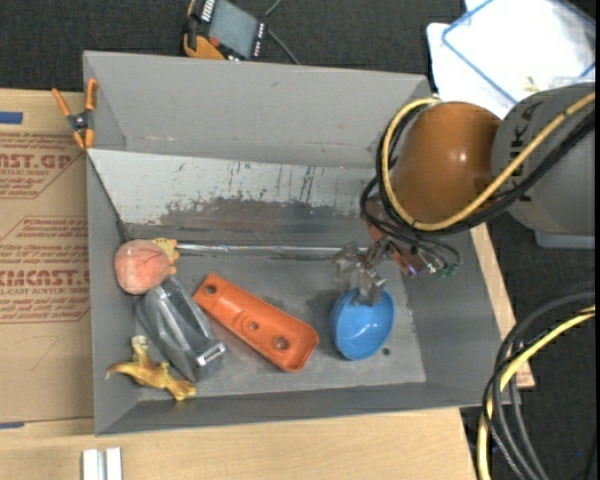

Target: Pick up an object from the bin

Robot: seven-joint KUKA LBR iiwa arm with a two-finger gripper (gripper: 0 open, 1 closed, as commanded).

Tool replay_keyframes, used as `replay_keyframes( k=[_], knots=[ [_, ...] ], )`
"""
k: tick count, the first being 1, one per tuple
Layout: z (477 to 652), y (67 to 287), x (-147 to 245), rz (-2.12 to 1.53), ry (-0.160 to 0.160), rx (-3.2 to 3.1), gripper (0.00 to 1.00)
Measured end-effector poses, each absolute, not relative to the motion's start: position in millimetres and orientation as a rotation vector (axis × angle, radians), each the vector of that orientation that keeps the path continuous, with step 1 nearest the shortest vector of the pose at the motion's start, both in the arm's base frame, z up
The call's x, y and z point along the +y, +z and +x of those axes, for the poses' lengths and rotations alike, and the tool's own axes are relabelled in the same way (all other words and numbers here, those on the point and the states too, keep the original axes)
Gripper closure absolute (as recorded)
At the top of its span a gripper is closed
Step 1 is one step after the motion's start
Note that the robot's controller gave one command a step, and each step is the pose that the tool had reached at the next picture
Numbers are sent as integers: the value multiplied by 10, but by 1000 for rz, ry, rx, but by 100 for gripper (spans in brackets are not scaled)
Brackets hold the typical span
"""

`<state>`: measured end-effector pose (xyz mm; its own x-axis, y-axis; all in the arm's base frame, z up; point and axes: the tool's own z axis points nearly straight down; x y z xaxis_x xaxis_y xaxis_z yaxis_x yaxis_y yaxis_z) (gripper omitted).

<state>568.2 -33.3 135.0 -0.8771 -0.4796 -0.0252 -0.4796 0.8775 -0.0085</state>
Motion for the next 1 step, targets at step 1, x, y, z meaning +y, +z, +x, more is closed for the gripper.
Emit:
replay_keyframes(
  k=[1],
  knots=[
    [5158,2049,-684,-593,6,3087,100]
  ],
)
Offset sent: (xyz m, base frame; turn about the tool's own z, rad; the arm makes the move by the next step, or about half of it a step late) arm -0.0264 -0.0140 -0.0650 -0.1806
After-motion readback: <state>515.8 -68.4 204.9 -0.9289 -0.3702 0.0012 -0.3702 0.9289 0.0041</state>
